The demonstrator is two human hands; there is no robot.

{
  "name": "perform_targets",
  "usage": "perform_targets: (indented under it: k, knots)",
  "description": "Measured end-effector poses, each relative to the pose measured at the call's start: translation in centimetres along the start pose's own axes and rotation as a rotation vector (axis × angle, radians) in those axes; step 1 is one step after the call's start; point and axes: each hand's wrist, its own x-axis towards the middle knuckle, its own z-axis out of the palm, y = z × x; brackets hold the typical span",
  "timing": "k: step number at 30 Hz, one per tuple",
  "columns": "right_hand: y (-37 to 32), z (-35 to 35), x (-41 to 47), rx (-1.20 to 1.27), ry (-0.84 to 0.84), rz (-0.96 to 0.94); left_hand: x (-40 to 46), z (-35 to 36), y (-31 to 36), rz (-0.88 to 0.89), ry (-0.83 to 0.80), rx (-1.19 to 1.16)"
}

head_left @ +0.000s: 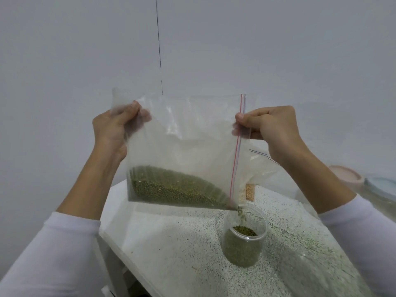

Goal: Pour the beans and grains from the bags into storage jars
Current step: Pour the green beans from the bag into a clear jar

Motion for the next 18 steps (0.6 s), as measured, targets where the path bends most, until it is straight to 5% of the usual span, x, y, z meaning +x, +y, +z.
perform_targets:
  k: [18]
  knots:
    - [0.1,-0.8,-0.9,-0.021,-0.013,0.005,-1.8,1.8,0.3,0.010,-0.046,0.076]
